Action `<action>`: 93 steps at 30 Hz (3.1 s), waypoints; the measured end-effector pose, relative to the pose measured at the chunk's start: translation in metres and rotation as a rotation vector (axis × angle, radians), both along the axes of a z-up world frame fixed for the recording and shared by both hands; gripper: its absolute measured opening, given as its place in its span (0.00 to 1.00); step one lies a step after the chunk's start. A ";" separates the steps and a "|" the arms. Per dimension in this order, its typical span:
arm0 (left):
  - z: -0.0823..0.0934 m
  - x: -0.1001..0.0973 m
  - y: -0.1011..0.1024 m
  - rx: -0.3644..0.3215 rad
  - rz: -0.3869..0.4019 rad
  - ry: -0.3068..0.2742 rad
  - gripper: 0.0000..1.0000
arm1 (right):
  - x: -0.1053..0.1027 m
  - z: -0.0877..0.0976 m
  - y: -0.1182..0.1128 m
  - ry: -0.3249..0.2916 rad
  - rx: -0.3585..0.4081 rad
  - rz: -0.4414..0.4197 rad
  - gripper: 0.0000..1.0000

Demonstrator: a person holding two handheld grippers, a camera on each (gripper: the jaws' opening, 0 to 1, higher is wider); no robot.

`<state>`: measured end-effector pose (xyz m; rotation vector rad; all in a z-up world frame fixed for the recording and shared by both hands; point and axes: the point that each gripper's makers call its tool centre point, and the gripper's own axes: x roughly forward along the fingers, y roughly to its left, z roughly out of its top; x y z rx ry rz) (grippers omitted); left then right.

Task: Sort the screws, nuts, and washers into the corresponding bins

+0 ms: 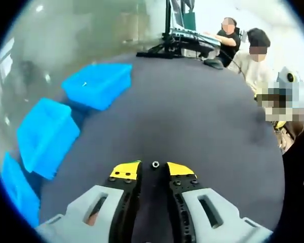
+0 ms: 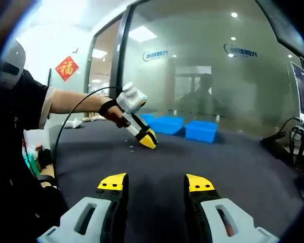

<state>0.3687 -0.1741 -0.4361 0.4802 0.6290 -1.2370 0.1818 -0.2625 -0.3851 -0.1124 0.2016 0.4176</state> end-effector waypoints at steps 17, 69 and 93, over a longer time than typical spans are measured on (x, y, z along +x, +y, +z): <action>-0.001 -0.006 -0.003 -0.037 0.016 0.022 0.06 | -0.002 -0.001 0.001 0.003 0.000 0.007 0.40; 0.160 0.082 0.199 -0.645 0.693 -0.381 0.06 | 0.004 0.017 0.027 -0.041 -0.023 0.050 0.40; 0.128 0.190 0.221 -0.461 0.854 -0.405 0.06 | 0.001 0.012 0.025 -0.028 -0.007 0.046 0.40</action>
